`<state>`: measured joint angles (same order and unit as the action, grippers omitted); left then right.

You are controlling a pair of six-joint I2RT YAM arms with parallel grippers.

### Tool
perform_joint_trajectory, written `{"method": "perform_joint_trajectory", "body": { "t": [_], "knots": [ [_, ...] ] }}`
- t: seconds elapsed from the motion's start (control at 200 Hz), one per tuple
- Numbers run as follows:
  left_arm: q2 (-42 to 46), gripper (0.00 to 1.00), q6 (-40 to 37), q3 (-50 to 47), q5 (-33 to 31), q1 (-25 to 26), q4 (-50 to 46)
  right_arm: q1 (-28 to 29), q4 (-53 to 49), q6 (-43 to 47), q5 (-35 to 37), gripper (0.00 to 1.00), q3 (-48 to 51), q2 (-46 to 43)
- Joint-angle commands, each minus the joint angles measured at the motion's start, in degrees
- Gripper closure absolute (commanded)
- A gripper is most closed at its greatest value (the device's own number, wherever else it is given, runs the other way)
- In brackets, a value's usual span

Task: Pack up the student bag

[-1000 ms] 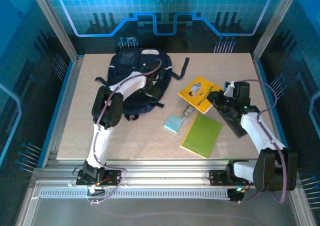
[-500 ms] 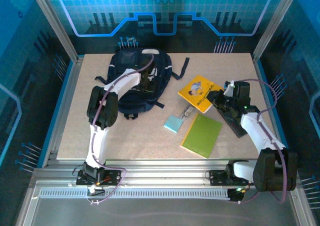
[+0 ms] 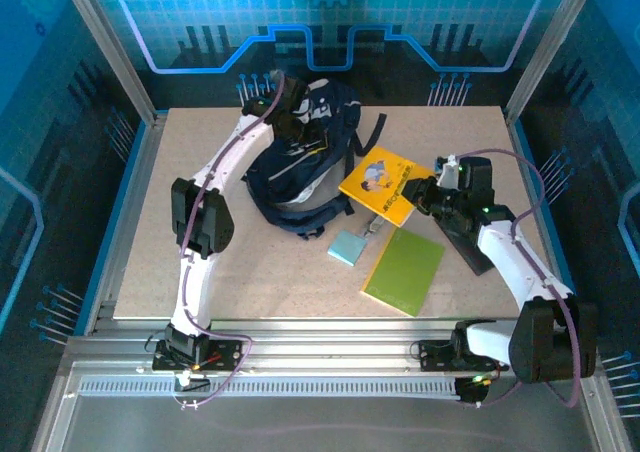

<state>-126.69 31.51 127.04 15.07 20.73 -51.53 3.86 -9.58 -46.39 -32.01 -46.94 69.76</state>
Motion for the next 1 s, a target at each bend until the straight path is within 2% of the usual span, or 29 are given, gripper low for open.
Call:
{"method": "perform_joint_trajectory", "body": {
  "t": [0.0,0.135,0.285,0.425,0.53,0.665,0.73,0.85,0.996],
  "knots": [
    [1.54,1.00,7.02,3.82,7.57,0.87,6.64,2.62,5.63,-3.31,-1.90,1.00,-0.63,-1.86],
    [2.02,1.00,9.61,5.01,9.70,1.05,7.61,7.13,12.29,-6.21,4.48,1.00,-0.25,1.28],
    [3.83,1.00,9.87,5.63,9.36,1.50,6.78,11.05,20.91,-8.01,9.33,1.00,-5.20,10.91],
    [4.96,1.00,12.90,5.55,9.94,1.57,7.57,17.47,33.73,-6.03,12.58,1.00,-8.51,19.71],
    [5.06,1.00,14.38,5.59,9.32,1.59,7.71,23.42,39.93,-2.24,21.88,1.00,-9.11,24.36],
    [4.70,1.00,15.90,5.24,9.12,1.57,8.25,27.50,51.35,-3.40,34.50,1.00,-9.07,31.43],
    [4.54,1.00,16.51,5.41,9.33,1.54,8.65,28.48,56.90,-4.02,38.39,1.00,-10.99,35.76],
    [5.24,1.00,17.36,4.35,9.08,1.52,9.52,29.54,60.54,-6.32,47.44,1.00,-16.27,43.45],
    [7.16,1.00,18.36,0.55,9.00,1.55,12.06,29.36,63.96,-11.78,53.71,1.00,-23.57,52.87]
  ]
}}
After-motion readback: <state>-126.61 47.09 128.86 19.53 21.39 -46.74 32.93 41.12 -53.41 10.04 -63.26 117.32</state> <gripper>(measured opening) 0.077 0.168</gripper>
